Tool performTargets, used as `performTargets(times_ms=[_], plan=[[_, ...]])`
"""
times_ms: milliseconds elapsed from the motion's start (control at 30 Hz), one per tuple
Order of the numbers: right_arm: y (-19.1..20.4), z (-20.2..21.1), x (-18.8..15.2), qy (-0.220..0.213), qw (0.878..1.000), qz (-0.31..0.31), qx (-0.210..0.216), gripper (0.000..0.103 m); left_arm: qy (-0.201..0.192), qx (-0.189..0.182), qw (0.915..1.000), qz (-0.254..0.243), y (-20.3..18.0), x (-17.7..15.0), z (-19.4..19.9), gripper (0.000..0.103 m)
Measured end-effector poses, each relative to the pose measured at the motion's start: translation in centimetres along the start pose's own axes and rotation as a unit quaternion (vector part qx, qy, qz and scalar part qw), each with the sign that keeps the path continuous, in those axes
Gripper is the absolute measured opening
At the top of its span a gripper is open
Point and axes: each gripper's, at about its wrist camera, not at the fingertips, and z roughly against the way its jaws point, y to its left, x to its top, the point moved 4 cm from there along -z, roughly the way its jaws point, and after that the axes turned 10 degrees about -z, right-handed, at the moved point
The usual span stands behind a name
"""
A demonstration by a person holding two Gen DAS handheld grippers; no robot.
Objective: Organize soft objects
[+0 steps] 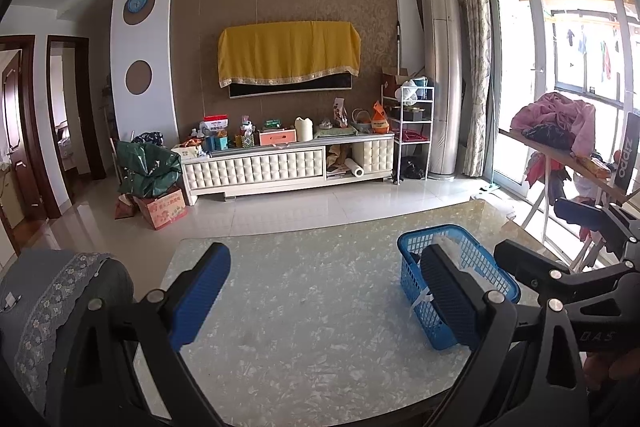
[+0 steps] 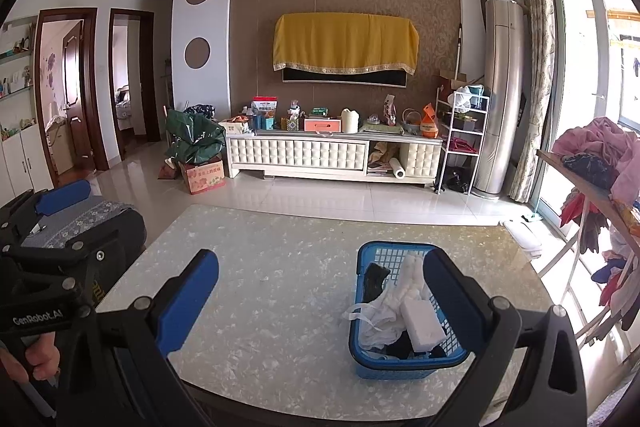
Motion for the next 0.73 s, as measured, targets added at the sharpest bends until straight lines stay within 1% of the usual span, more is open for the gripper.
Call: performTargets(times_ms=[733], plan=[[0.19, 0.06, 0.07, 0.005, 1.0, -0.003, -0.001, 0.103, 0.001, -0.001, 1.0, -0.003, -0.01, -0.14, 0.21, 0.095]])
